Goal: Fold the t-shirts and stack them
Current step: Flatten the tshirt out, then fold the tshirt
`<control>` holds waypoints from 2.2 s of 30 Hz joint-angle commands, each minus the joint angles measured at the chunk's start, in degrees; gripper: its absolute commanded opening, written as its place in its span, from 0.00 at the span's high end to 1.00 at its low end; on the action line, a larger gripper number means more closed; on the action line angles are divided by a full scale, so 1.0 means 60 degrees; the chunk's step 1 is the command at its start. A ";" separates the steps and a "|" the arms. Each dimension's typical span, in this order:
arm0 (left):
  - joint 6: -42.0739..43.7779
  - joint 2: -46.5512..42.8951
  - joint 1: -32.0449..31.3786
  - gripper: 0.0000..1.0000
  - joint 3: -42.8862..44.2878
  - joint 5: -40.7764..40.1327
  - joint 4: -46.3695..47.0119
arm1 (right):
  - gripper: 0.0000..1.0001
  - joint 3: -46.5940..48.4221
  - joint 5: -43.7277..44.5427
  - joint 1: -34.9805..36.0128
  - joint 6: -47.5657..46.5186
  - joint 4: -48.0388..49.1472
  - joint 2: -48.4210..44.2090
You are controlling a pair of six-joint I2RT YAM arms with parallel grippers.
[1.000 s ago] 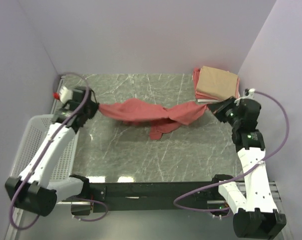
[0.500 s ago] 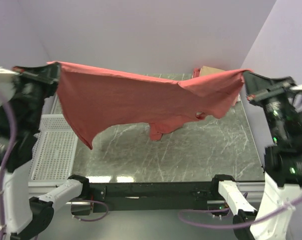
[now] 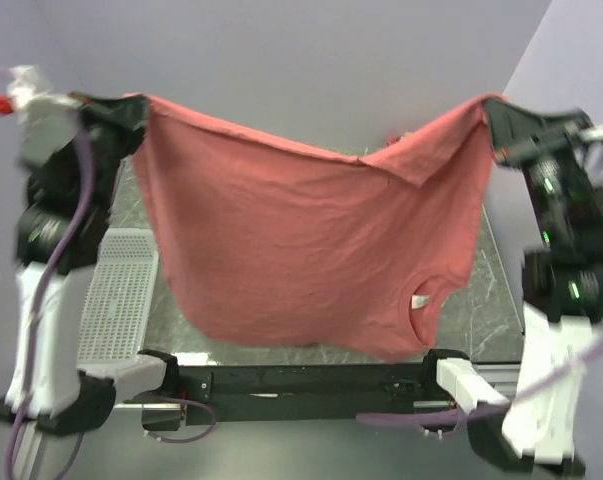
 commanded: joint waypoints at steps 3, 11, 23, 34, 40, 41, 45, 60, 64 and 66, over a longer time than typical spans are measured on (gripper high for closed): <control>0.0231 0.2019 0.0866 0.99 -0.0242 0.1404 0.2286 | 1.00 -0.0389 -0.0700 0.0022 0.0163 0.2820 0.2635; 0.0173 0.6043 0.2347 0.99 0.3791 0.2959 0.3504 | 1.00 0.4748 -0.0569 0.0447 -0.0422 0.2662 0.7059; 0.0129 0.4910 0.3578 1.00 0.2332 0.4233 0.4179 | 1.00 0.2008 -0.0012 0.0448 -0.0234 0.3846 0.5212; -0.1380 0.0664 0.3564 0.99 -0.6916 0.4147 0.4370 | 1.00 -0.8578 0.0120 0.0448 0.0528 0.3806 0.0477; -0.1849 -0.0759 0.3549 0.99 -1.0854 0.3547 0.3827 | 1.00 -1.2391 -0.0231 0.0448 0.1115 0.3656 -0.0872; -0.1893 -0.0863 0.3534 1.00 -1.1166 0.3473 0.3798 | 1.00 -1.2776 -0.0362 0.0448 0.1231 0.3642 -0.1062; -0.1835 -0.1551 0.3549 1.00 -1.2207 0.3062 0.3258 | 1.00 -1.4140 -0.0481 0.0462 0.1261 0.3249 -0.1824; -0.1718 -0.2681 0.3534 1.00 -1.3074 0.1949 0.2304 | 1.00 -1.4467 -0.0144 0.0623 0.0925 0.0611 -0.4858; -0.1615 -0.2491 0.3534 0.99 -1.2971 0.2036 0.2450 | 1.00 -1.3777 0.0383 0.1133 0.0866 0.0931 -0.4086; -0.1658 -0.2330 0.3534 0.99 -1.2913 0.2007 0.2479 | 1.00 -1.3194 0.0894 0.1732 0.0822 0.1209 -0.3499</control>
